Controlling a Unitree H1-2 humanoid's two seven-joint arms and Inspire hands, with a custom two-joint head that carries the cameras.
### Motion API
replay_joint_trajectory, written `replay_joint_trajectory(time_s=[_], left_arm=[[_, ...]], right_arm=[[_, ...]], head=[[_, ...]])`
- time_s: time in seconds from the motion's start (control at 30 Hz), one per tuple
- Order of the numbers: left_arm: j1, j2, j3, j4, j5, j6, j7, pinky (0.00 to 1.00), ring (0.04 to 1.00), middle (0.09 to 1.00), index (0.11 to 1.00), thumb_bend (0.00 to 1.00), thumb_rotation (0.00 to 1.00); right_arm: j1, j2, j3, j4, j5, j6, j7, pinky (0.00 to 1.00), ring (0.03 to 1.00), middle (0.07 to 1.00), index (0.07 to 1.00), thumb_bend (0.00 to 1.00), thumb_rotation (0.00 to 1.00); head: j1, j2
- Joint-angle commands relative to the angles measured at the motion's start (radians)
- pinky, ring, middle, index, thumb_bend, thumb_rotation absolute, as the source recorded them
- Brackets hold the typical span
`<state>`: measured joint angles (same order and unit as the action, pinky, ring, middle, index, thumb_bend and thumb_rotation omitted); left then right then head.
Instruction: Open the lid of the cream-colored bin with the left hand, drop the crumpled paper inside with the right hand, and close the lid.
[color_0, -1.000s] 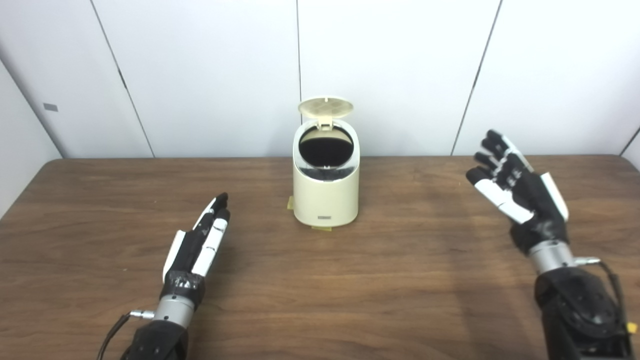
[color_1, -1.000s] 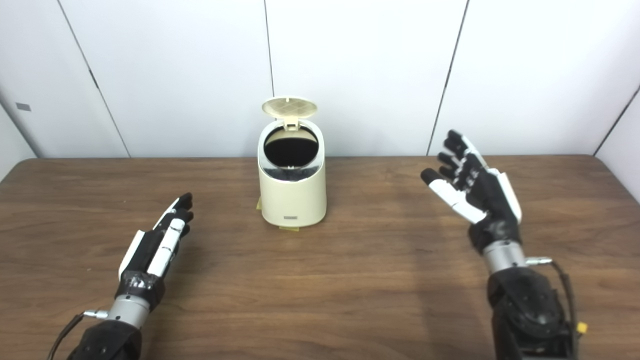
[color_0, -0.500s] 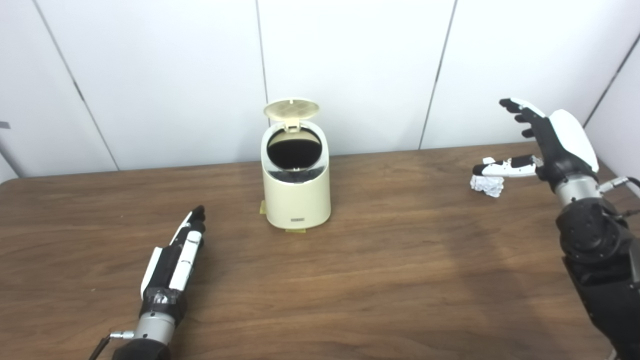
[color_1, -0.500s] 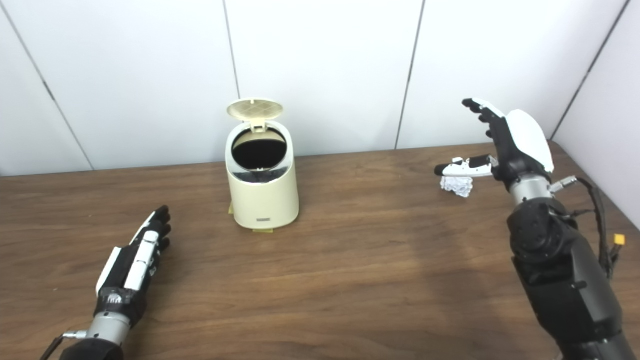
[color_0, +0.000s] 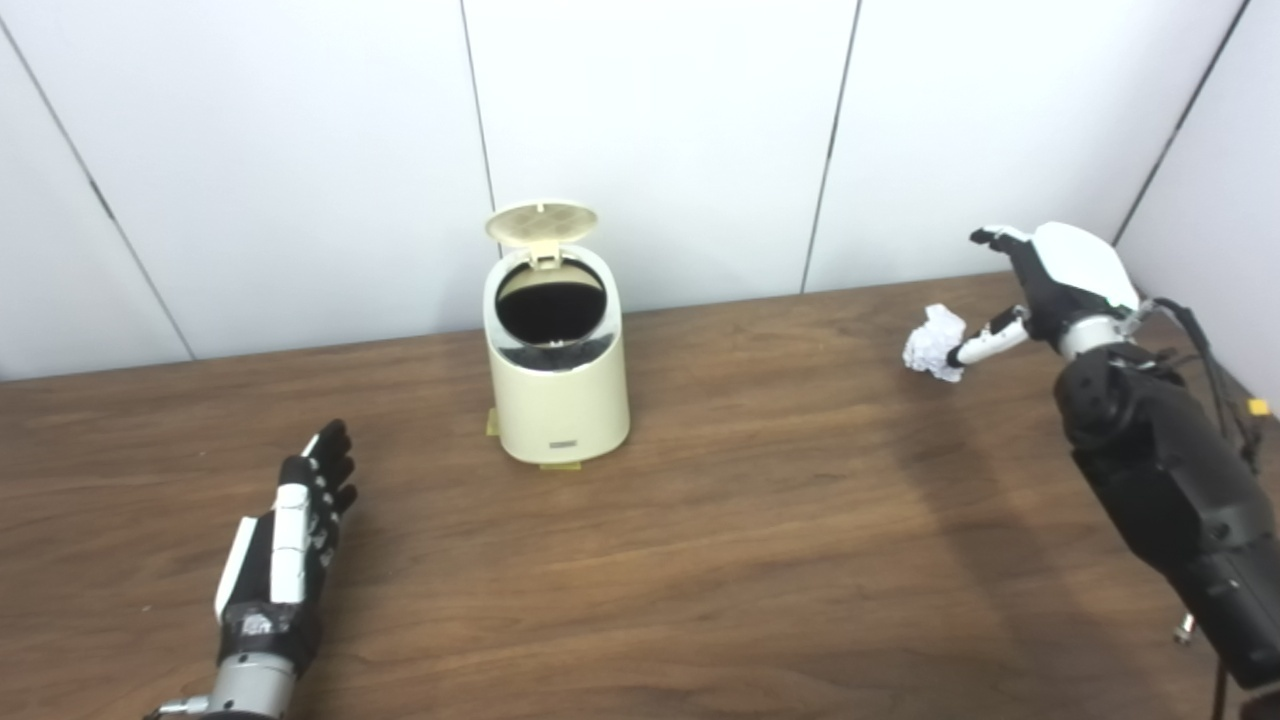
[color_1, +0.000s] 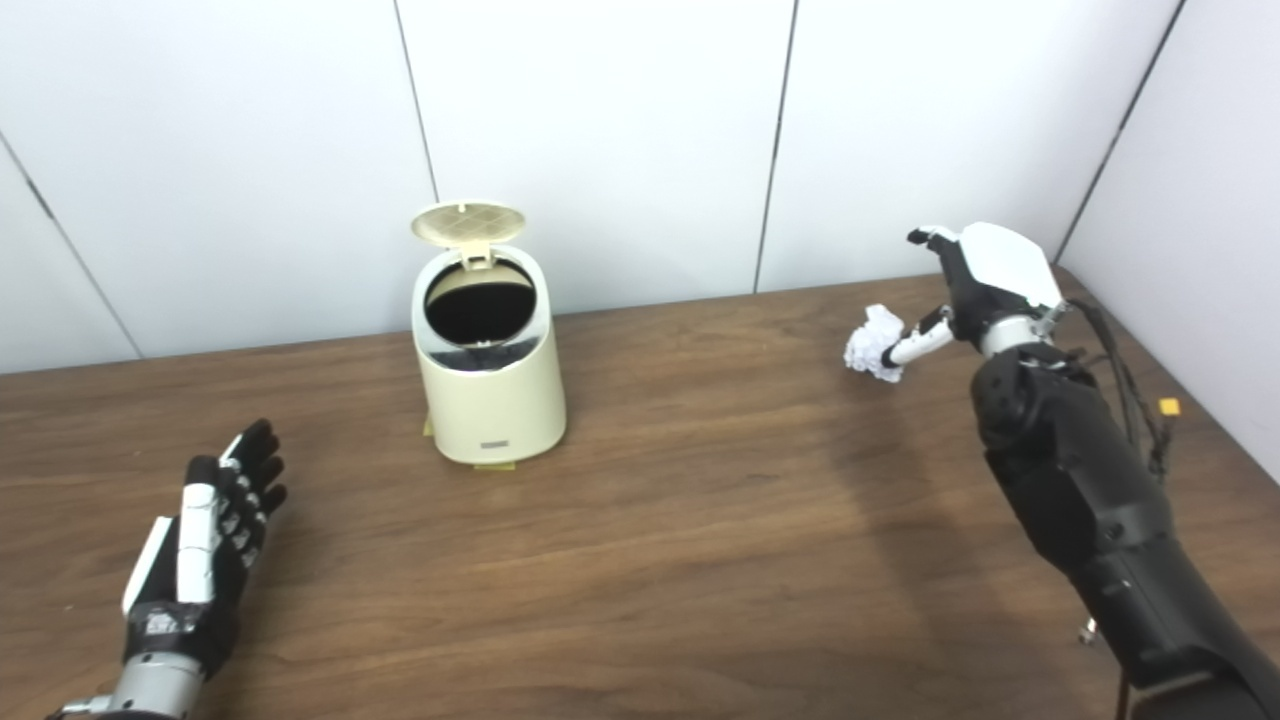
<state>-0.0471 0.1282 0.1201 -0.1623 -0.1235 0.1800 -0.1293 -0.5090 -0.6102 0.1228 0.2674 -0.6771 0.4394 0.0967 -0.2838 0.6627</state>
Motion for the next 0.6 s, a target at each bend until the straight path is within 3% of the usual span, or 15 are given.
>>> replay_joint_trajectory(time_s=[0.0, 0.17, 0.3, 0.4, 0.57], left_arm=[[-0.027, 0.014, 0.008, -0.046, -0.026, -0.004, -0.004, 1.0, 0.99, 0.971, 0.983, 0.71, 1.0], [-0.029, 0.03, 0.01, -0.058, -0.036, 0.013, 0.0, 1.0, 0.989, 0.977, 0.981, 0.65, 1.0], [-0.033, 0.042, 0.009, -0.066, -0.037, 0.028, -0.005, 1.0, 0.984, 0.977, 0.979, 0.65, 1.0], [-0.033, 0.051, 0.003, -0.069, -0.033, 0.031, -0.007, 1.0, 0.985, 0.975, 0.982, 0.64, 0.99], [-0.036, 0.057, 0.005, -0.075, -0.036, 0.04, -0.003, 1.0, 0.987, 0.978, 0.987, 0.62, 0.97]], right_arm=[[-0.067, -0.022, -0.01, 0.017, 0.008, -0.002, -0.003, 0.67, 0.813, 0.853, 0.841, 0.97, 0.09], [-0.088, -0.009, 0.004, 0.11, 0.007, -0.019, -0.032, 0.76, 0.814, 0.84, 0.83, 1.0, 0.1], [-0.088, 0.0, 0.007, 0.155, 0.025, -0.052, -0.047, 0.65, 0.775, 0.829, 0.823, 0.98, 0.07], [-0.087, 0.004, 0.011, 0.175, 0.037, -0.072, -0.06, 0.62, 0.752, 0.802, 0.817, 0.97, 0.07], [-0.094, 0.019, 0.026, 0.176, 0.034, -0.057, -0.053, 0.69, 0.814, 0.854, 0.831, 0.97, 0.08]], head=[[-0.002, 0.001], [-0.009, 0.004], [0.0, 0.002], [0.005, 0.004], [0.011, 0.007]])
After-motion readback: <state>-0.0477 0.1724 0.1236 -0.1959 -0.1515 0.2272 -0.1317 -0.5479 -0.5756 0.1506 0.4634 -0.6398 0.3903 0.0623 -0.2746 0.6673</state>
